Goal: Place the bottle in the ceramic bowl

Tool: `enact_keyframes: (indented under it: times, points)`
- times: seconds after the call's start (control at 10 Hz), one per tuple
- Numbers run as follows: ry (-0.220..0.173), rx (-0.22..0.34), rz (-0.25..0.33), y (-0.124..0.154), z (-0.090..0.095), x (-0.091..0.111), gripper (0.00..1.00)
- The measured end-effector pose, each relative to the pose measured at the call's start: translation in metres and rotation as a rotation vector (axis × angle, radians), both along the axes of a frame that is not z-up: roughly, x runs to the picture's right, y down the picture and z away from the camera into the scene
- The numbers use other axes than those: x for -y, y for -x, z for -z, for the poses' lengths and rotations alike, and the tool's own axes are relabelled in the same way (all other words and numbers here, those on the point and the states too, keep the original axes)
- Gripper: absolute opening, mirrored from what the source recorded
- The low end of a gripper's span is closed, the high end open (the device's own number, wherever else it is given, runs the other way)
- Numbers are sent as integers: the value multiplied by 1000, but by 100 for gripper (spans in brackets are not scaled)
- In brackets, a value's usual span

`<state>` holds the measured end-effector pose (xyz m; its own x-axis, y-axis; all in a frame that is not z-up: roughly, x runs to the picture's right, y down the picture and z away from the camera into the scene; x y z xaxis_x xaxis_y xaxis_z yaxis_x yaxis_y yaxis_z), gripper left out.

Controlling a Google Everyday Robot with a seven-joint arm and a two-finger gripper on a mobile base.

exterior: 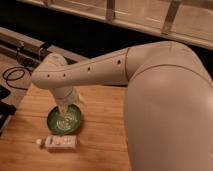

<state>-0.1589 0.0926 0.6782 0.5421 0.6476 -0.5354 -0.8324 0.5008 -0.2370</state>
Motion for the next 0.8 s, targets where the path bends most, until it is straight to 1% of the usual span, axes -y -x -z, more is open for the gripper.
enact_keyframes:
  times: [0.1, 0.3, 0.5, 0.6, 0.7, 0.8]
  points:
    - [5, 74, 96, 13, -1, 4, 65]
    - [15, 183, 238, 36, -3, 10, 65]
    - [20, 222, 291, 44, -4, 12, 65]
    - [27, 213, 286, 43, -5, 10, 65]
    - [39, 196, 269, 40, -8, 4, 65]
    - [50, 191, 265, 39, -11, -5, 65]
